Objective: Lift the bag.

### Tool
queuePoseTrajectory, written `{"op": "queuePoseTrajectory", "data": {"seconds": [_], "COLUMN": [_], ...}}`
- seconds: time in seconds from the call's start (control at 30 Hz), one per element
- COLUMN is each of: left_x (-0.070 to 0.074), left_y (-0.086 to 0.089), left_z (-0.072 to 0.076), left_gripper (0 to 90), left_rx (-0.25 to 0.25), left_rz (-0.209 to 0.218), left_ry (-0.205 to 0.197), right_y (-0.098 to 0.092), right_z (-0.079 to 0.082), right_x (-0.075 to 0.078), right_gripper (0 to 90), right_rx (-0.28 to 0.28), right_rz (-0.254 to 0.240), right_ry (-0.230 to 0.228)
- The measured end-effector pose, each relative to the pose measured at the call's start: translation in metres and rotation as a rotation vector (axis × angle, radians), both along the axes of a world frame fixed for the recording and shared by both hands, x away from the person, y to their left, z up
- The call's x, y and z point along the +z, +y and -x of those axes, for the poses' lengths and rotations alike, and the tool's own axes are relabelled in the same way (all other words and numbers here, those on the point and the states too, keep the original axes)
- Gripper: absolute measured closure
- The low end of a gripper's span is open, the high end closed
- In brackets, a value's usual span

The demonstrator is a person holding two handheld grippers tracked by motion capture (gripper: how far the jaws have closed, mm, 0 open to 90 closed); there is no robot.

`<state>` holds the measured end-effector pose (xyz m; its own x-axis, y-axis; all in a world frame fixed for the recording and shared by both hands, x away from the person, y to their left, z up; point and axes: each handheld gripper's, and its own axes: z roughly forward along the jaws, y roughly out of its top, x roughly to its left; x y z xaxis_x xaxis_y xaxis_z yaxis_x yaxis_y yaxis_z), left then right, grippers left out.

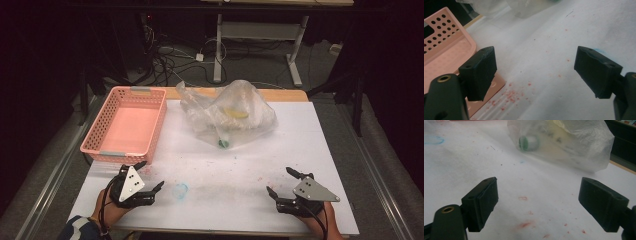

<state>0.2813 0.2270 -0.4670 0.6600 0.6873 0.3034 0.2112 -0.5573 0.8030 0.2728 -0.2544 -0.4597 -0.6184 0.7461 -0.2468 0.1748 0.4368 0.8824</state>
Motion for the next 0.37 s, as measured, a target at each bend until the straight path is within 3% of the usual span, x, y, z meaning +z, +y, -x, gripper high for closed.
{"op": "queuePoseTrajectory", "data": {"seconds": [0.37], "left_x": [-0.0008], "left_y": [0.0013], "left_z": [-0.0048], "left_gripper": [18.0], "left_rx": [0.014], "left_rz": [0.007], "left_ry": [0.011], "right_y": [0.0011], "right_z": [-0.0082], "right_x": [-0.0005], "right_gripper": [16.9], "right_rx": [0.006], "right_rz": [-0.010], "right_ry": [0.011]}}
